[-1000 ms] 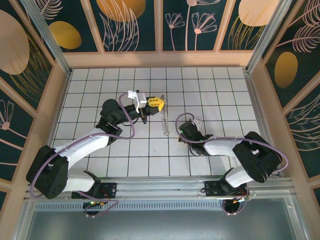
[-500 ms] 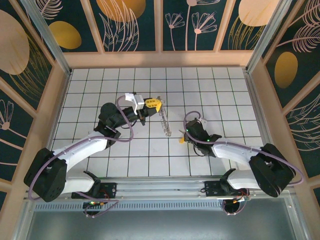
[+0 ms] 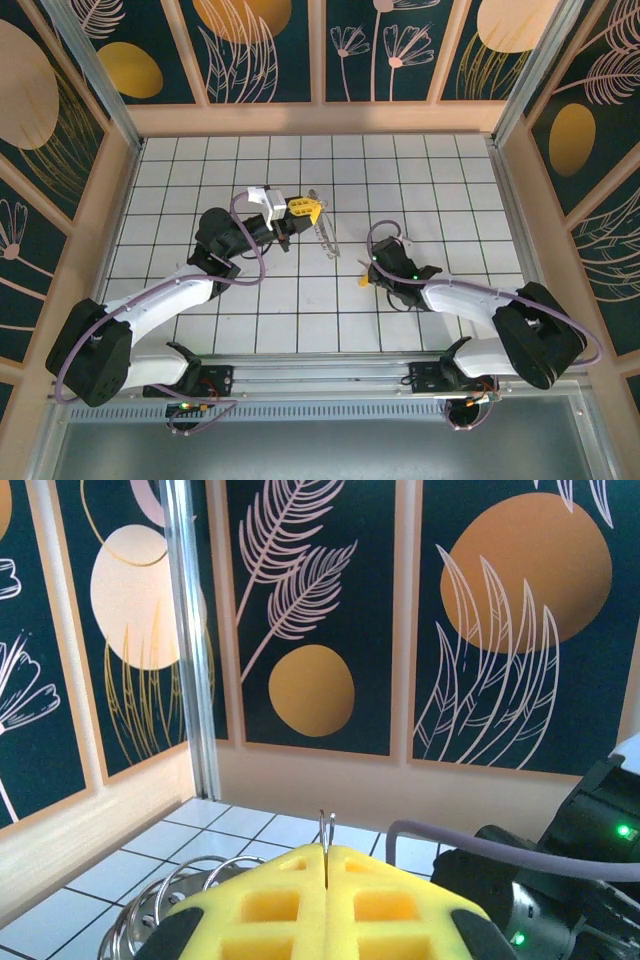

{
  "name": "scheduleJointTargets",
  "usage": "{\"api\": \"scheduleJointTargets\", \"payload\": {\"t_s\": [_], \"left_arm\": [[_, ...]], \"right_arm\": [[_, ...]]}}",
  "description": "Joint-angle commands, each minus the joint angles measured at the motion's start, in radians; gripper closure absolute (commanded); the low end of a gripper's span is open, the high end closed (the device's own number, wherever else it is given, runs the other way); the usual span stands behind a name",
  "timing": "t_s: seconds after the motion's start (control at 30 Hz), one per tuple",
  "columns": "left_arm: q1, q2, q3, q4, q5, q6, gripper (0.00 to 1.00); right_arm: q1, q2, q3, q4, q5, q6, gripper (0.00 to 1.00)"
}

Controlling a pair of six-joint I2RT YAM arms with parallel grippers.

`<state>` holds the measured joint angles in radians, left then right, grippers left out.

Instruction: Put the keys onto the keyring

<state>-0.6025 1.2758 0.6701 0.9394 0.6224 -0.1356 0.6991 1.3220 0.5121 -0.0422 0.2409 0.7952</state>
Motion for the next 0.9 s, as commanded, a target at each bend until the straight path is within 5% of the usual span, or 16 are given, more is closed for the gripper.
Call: {"api": "scheduleJointTargets", "payload": {"t_s": [0.0, 0.87], "left_arm": [[-0.006, -0.027, -0.004, 0.078, 0.001, -0.015, 1.00], [-0.007, -0.011, -0.012, 0.120, 0.017, -0.053, 1.00]], "right_arm": [[-0.006, 0.026, 0.037, 0.004, -0.012, 0.001, 0.79], [-0.007, 0.144, 0.082, 0.040, 0.008, -0.024, 0.85]]}}
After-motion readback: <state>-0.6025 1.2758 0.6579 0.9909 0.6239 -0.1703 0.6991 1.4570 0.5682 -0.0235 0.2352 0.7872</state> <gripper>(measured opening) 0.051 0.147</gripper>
